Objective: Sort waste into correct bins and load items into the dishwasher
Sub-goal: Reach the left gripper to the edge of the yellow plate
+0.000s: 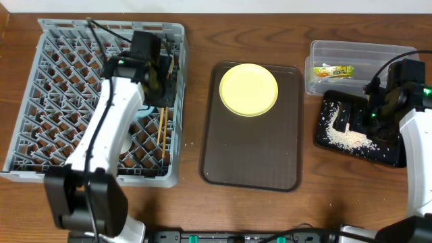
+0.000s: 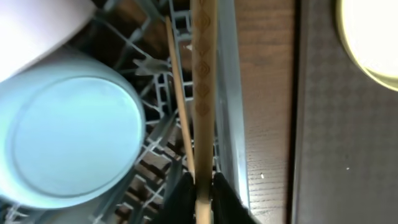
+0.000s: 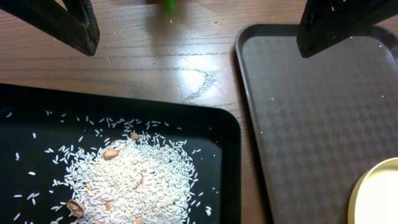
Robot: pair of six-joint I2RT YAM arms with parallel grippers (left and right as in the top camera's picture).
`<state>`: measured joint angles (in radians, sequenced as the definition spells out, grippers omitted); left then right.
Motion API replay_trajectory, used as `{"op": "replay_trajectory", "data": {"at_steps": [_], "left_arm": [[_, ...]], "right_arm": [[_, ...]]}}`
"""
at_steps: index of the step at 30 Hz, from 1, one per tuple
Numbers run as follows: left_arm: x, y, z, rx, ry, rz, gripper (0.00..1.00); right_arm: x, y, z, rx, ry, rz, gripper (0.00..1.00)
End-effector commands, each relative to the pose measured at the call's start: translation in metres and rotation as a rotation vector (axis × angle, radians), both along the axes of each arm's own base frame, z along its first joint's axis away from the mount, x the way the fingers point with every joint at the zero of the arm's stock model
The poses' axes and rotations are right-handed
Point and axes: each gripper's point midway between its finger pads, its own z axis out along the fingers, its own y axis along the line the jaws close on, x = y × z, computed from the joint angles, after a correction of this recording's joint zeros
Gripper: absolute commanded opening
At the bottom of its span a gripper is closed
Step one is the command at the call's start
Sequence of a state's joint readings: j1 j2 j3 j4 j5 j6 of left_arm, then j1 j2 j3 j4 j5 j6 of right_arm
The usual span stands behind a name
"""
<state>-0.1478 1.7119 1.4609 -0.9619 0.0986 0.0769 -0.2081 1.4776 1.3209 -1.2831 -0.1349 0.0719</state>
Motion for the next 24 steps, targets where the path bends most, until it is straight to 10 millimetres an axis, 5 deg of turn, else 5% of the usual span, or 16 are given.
{"op": "replay_trajectory", "data": {"at_steps": [1,3,8,12,17,20,24], "left_arm": [[-0.001,-0.004,-0.008,-0.017,0.025,-0.022,0.3],[0.0,-0.004,-0.006,-0.017,0.019,-0.022,0.47],[0.002,-0.012,0.016,-0.061,-0.038,-0.021,0.48],[0.003,-0.042,0.06,-0.171,-0.13,-0.091,0.51],[0.009,-0.096,0.112,-0.198,-0.285,-0.248,0.66],[0.02,-0.131,0.127,-0.176,-0.407,-0.314,0.74],[0.027,-0.203,0.107,-0.194,-0.456,-0.442,0.77]], "right_arm": [[0.0,0.0,0.005,0.002,-0.017,-0.01,0.99],[0.0,0.0,0.005,0.002,-0.018,-0.01,0.99],[0.0,0.0,0.005,0.002,-0.018,-0.01,0.99],[0.0,0.0,0.005,0.002,-0.018,-0.01,0.99],[0.0,0.0,0.005,0.002,-0.018,-0.01,0.99],[0.0,0.0,0.005,0.002,-0.018,-0.01,0.99],[0.0,0.0,0.005,0.002,-0.017,-0.01,0.99]]}}
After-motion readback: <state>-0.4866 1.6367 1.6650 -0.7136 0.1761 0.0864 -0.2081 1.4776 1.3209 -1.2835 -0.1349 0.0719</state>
